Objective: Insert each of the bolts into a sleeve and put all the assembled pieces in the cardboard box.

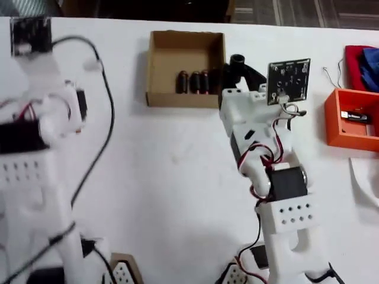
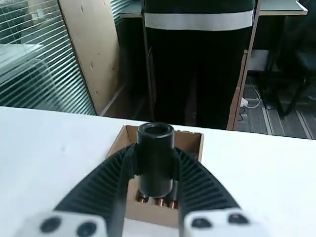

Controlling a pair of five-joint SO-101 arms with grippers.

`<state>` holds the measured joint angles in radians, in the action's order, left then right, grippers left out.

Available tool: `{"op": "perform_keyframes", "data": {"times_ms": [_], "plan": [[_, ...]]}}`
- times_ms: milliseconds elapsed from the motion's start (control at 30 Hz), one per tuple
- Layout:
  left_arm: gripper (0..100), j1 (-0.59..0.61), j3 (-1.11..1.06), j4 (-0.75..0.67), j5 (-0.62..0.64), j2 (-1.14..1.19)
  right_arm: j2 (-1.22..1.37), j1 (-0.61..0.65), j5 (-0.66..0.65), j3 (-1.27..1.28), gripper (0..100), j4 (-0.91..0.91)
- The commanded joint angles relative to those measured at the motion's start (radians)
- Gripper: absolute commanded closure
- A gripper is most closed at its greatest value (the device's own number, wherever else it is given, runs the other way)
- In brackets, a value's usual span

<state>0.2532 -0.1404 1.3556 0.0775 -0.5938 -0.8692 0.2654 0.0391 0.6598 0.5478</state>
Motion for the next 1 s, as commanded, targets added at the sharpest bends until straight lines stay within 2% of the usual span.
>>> {"op": "perform_keyframes", "data": {"times_ms": [0, 133, 233, 300, 467, 567, 667, 833, 967], "plan": [[97, -0.009, -0.128, -0.103, 0.011, -0.207, -0.024, 0.01, -0.002, -0.005, 97.5, -0.039], [97, -0.002, -0.335, -0.236, -0.083, -0.387, 0.004, 0.012, -0.003, -0.002, 97.5, -0.082], [97, -0.002, -0.522, -0.345, -0.071, -0.522, 0.035, 0.013, -0.003, -0.002, 97.5, -0.097], [97, -0.009, -0.634, -0.457, -0.025, -0.612, 0.056, 0.028, -0.003, -0.002, 97.5, -0.116], [97, -0.011, -0.86, -0.841, 0.16, -0.795, 0.093, 0.088, -0.003, -0.002, 97.5, -0.122], [97, -0.011, -0.906, -0.968, 0.23, -0.807, 0.09, 0.143, -0.003, -0.002, 97.5, -0.116], [97, -0.026, -0.883, -0.974, 0.269, -0.769, 0.088, 0.179, -0.003, -0.002, 97.4, -0.117], [97, -0.13, -0.748, -0.971, 0.276, -0.628, 0.087, 0.182, -0.003, -0.003, 97.6, -0.124], [97, -0.244, -0.512, -0.836, 0.282, -0.466, 0.087, 0.162, 0.002, -0.002, 97.6, -0.125]]}}
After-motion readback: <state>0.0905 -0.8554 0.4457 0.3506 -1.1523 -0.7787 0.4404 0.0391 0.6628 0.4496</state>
